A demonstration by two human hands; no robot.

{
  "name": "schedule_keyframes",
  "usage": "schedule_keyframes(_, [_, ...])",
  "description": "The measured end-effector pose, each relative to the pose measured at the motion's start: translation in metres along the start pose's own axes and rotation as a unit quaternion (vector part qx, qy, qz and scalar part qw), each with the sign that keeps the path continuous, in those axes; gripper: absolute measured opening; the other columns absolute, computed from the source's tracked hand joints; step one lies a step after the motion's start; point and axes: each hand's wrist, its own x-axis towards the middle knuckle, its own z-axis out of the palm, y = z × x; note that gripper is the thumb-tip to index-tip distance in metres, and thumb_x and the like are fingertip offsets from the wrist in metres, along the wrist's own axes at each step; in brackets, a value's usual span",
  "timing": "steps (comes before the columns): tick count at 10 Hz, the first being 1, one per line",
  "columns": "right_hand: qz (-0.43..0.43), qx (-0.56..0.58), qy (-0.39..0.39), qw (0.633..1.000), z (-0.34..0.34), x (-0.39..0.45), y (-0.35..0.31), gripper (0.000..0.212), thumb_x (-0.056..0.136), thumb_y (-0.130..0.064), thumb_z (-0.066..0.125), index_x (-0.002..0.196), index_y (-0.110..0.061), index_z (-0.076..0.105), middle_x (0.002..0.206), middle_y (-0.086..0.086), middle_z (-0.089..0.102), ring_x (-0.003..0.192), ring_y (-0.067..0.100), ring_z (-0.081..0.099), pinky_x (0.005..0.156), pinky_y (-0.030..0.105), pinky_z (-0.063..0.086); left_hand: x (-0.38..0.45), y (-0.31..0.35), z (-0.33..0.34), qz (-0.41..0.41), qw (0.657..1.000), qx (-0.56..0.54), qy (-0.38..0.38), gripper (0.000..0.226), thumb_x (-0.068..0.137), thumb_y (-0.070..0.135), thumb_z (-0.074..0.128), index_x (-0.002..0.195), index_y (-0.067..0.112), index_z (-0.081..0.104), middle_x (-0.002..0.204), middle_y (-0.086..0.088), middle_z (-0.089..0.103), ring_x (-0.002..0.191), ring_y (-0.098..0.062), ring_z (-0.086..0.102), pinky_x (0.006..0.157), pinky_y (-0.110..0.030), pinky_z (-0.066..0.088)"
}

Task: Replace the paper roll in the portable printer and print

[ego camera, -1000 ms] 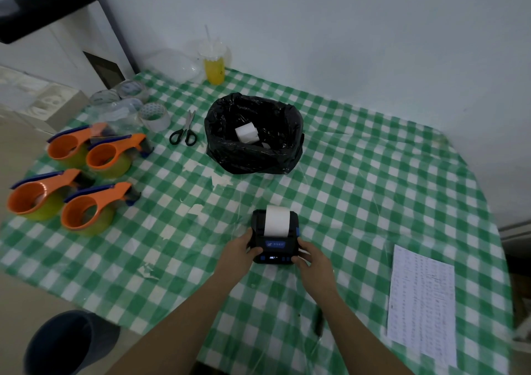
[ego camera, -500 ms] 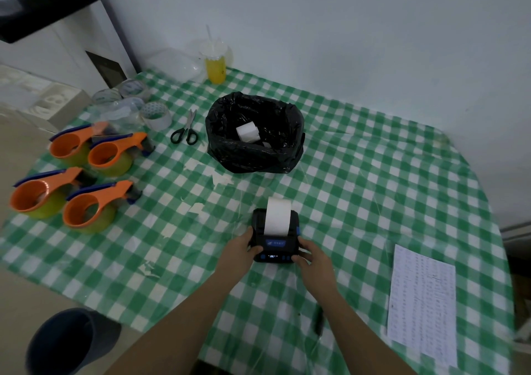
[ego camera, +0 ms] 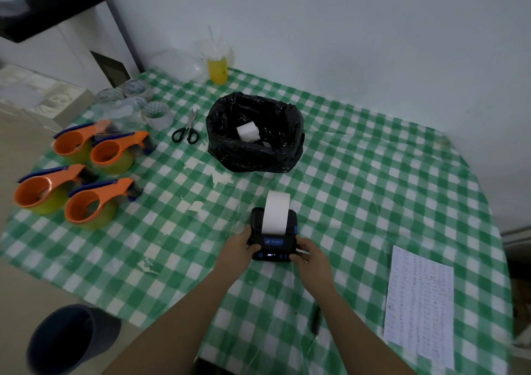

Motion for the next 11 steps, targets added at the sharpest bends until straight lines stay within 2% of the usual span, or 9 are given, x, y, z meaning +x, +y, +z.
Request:
schedule_keyframes(2, [-0.016,-0.020,-0.006,1.000,-0.001,0.000,-0.003,0.033,0.085,0.000,0.059,0.114,-0.015,0.056,0.103,-0.003,0.061,0.095,0.016,0.059,0.088,0.034,0.048,-0.002,0.002,0.001,-0.006,1.000,-0.015,0.005,0.049,0.088,0.008,0.056,0.135,0.012,0.042,0.129,-0.013,0.060,0.114,-0.025,0.057,0.093,-0.028,0.043])
schedule_keyframes(4, [-0.027,-0.017,-0.017,0.999,-0.005,0.000,-0.004,0.035,0.084,0.002,0.059,0.115,-0.013,0.056,0.102,-0.003,0.060,0.094,0.016,0.059,0.085,0.030,0.047,-0.004,0.004,0.004,-0.012,1.000,-0.018,0.020,0.051,0.089,0.007,0.055,0.137,0.011,0.041,0.132,-0.013,0.057,0.115,-0.020,0.054,0.092,-0.024,0.039])
schedule_keyframes(6, [-0.030,-0.016,-0.027,0.999,-0.007,0.003,-0.002,0.035,0.083,0.000,0.059,0.115,-0.014,0.054,0.102,-0.003,0.059,0.097,0.019,0.060,0.084,0.032,0.048,-0.006,0.007,0.006,-0.026,0.999,-0.006,0.028,0.052,0.089,0.008,0.055,0.139,0.011,0.038,0.135,-0.014,0.054,0.120,-0.026,0.053,0.097,-0.027,0.039])
schedule_keyframes(7, [-0.029,-0.008,-0.030,0.999,-0.007,0.003,-0.001,0.036,0.084,-0.001,0.060,0.117,-0.016,0.054,0.104,-0.002,0.058,0.095,0.021,0.061,0.082,0.033,0.050,-0.007,0.008,0.006,-0.041,0.999,-0.007,0.029,0.054,0.088,0.010,0.056,0.140,0.012,0.038,0.137,-0.012,0.053,0.121,-0.027,0.053,0.103,-0.035,0.043])
schedule_keyframes(9, [-0.026,-0.027,-0.037,0.999,-0.010,0.003,-0.002,0.038,0.083,-0.007,0.063,0.117,-0.021,0.054,0.103,-0.004,0.058,0.086,0.019,0.063,0.080,0.035,0.053,-0.007,0.014,0.005,-0.055,0.997,0.023,0.048,0.050,0.087,0.012,0.059,0.135,0.012,0.044,0.132,-0.012,0.058,0.117,-0.029,0.056,0.100,-0.038,0.046])
schedule_keyframes(10, [-0.032,-0.048,-0.031,0.998,-0.012,0.003,-0.003,0.034,0.084,-0.012,0.063,0.115,-0.019,0.055,0.103,-0.002,0.059,0.083,0.017,0.062,0.076,0.035,0.054,-0.006,0.014,0.004,-0.056,0.997,0.027,0.051,0.045,0.086,0.014,0.059,0.130,0.010,0.049,0.130,-0.014,0.059,0.111,-0.030,0.059,0.097,-0.041,0.048])
schedule_keyframes(11, [-0.043,-0.058,-0.005,0.997,-0.014,0.003,-0.012,0.028,0.085,-0.018,0.063,0.112,-0.018,0.057,0.104,0.004,0.061,0.079,0.015,0.060,0.070,0.032,0.051,-0.007,0.018,-0.001,-0.063,0.996,0.032,0.063,0.043,0.087,0.016,0.058,0.128,0.008,0.050,0.132,-0.014,0.057,0.115,-0.030,0.058,0.099,-0.041,0.046])
